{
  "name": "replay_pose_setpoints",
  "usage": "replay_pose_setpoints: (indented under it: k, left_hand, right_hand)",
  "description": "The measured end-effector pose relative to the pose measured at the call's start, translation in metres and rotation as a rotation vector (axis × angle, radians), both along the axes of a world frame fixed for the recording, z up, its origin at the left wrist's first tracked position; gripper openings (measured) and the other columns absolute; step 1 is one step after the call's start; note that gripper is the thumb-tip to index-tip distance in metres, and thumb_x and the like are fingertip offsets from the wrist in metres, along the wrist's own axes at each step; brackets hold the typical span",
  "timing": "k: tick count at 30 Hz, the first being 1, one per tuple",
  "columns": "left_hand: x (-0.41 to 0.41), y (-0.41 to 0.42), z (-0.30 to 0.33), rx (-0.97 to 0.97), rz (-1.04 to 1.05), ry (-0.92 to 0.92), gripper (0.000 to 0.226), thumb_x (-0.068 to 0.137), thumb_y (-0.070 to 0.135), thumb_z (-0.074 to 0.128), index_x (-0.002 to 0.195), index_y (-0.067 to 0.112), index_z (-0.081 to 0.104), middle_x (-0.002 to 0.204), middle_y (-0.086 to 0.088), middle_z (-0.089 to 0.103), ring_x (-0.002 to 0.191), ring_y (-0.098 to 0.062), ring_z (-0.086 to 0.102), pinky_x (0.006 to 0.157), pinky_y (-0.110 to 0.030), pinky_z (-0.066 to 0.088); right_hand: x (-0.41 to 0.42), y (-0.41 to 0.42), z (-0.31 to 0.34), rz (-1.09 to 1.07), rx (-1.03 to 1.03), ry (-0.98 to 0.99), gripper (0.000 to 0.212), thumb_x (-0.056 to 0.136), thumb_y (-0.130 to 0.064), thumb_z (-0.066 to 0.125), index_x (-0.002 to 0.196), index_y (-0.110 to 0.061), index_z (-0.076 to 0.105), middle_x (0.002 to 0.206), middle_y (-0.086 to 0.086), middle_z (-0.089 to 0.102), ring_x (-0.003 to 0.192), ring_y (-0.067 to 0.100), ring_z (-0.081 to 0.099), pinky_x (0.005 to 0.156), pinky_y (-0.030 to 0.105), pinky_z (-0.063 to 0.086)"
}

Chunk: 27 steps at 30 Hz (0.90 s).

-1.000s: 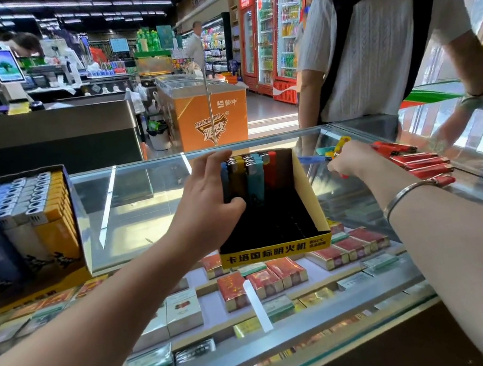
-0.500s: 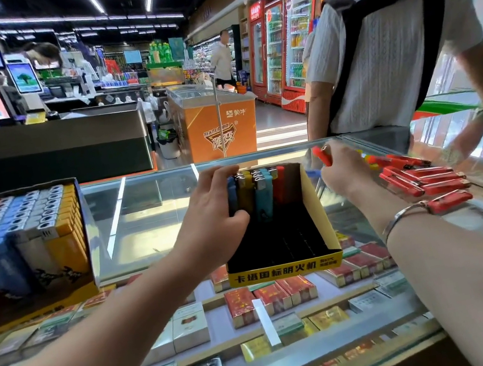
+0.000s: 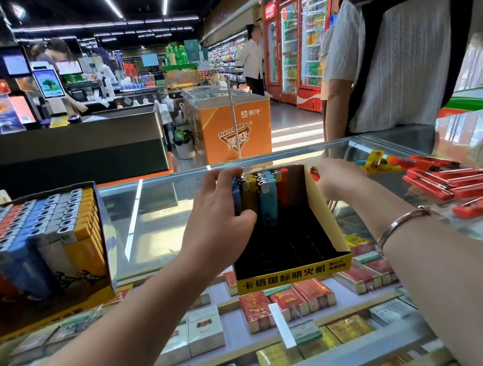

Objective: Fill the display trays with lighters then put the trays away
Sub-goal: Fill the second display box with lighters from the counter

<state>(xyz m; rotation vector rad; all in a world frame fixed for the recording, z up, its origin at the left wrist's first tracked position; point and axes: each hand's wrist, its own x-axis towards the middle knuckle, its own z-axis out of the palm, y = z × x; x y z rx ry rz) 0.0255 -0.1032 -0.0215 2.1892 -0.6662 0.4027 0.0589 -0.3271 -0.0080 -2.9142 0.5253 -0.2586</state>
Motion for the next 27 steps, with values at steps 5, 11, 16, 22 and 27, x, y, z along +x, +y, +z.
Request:
replay_pose_setpoints:
  k: [5, 11, 16, 22, 27]
  left_hand:
    - [0.000, 0.001, 0.000, 0.007, -0.005, -0.003, 0.054, 0.081, 0.014, 0.057, 0.129, 0.029, 0.036, 0.129, 0.007, 0.033, 0.113, -0.012, 0.036, 0.091, -0.026, 0.038]
    - [0.000, 0.002, -0.001, 0.040, 0.009, -0.044, 0.054, 0.081, 0.016, 0.057, 0.129, 0.029, 0.036, 0.131, 0.008, 0.032, 0.120, -0.015, 0.033, 0.095, -0.027, 0.033]
    - [-0.001, 0.006, 0.004, 0.084, 0.063, -0.219, 0.052, 0.083, 0.030, 0.057, 0.131, 0.029, 0.038, 0.136, 0.009, 0.029, 0.124, -0.006, 0.019, 0.099, -0.025, 0.016]
    - [-0.004, 0.006, 0.011, 0.088, 0.072, -0.371, 0.047, 0.083, 0.038, 0.058, 0.127, 0.028, 0.045, 0.132, 0.005, 0.039, 0.123, -0.007, 0.022, 0.101, -0.030, 0.019]
    - [-0.007, 0.008, 0.017, 0.078, 0.038, -0.525, 0.046, 0.079, 0.032, 0.069, 0.121, 0.019, 0.054, 0.118, -0.006, 0.055, 0.112, -0.024, 0.044, 0.092, -0.037, 0.038]
  right_hand:
    - [-0.012, -0.007, 0.007, 0.176, 0.584, -0.203, 0.048, 0.082, 0.000, 0.052, 0.124, -0.021, 0.046, 0.100, 0.008, 0.051, 0.080, 0.024, 0.054, 0.066, 0.038, 0.049]
    - [-0.023, 0.000, 0.031, 0.227, 0.884, -0.553, 0.014, 0.082, -0.012, 0.065, 0.080, -0.019, 0.053, 0.077, 0.009, 0.063, 0.071, 0.020, 0.062, 0.063, 0.031, 0.045]
    - [-0.034, 0.018, 0.046, 0.329, 1.009, -0.755, 0.016, 0.083, -0.010, 0.065, 0.077, -0.021, 0.055, 0.062, -0.001, 0.059, 0.047, 0.003, 0.058, 0.039, 0.017, 0.044]
    - [-0.047, 0.030, 0.059, 0.408, 1.369, -0.715, 0.015, 0.082, -0.007, 0.063, 0.084, -0.020, 0.055, 0.082, 0.002, 0.058, 0.075, 0.017, 0.061, 0.054, 0.030, 0.053]
    - [-0.051, 0.054, 0.053, 0.558, 1.478, -0.400, 0.014, 0.078, -0.005, 0.064, 0.086, -0.010, 0.053, 0.067, 0.004, 0.059, 0.056, 0.013, 0.063, 0.046, 0.025, 0.050]
